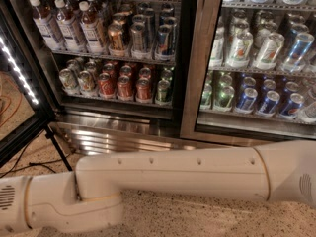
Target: Open left fridge door
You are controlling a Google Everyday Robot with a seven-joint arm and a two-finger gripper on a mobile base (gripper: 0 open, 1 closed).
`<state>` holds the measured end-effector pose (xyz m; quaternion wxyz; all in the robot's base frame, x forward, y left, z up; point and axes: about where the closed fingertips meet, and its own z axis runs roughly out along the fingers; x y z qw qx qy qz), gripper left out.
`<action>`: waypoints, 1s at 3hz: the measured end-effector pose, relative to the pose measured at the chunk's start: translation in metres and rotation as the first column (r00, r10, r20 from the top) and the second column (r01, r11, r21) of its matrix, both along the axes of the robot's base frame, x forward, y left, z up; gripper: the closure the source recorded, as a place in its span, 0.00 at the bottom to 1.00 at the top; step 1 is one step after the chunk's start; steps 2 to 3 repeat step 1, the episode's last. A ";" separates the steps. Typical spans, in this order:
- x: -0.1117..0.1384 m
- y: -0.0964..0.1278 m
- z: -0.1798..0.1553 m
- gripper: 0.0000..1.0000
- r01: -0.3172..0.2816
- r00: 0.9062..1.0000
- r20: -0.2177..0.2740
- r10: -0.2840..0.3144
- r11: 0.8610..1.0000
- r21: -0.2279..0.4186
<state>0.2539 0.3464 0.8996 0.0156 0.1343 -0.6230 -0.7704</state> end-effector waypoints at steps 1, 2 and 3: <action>-0.012 -0.019 -0.014 0.81 0.009 0.998 -0.066 -0.008 1.000 0.013; -0.012 -0.019 -0.014 0.81 0.009 0.998 -0.066 -0.008 1.000 0.013; -0.012 -0.019 -0.014 0.81 0.009 0.998 -0.066 -0.008 1.000 0.013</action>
Offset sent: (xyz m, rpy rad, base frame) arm 0.0000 0.0000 0.0000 0.0000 0.0000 0.0000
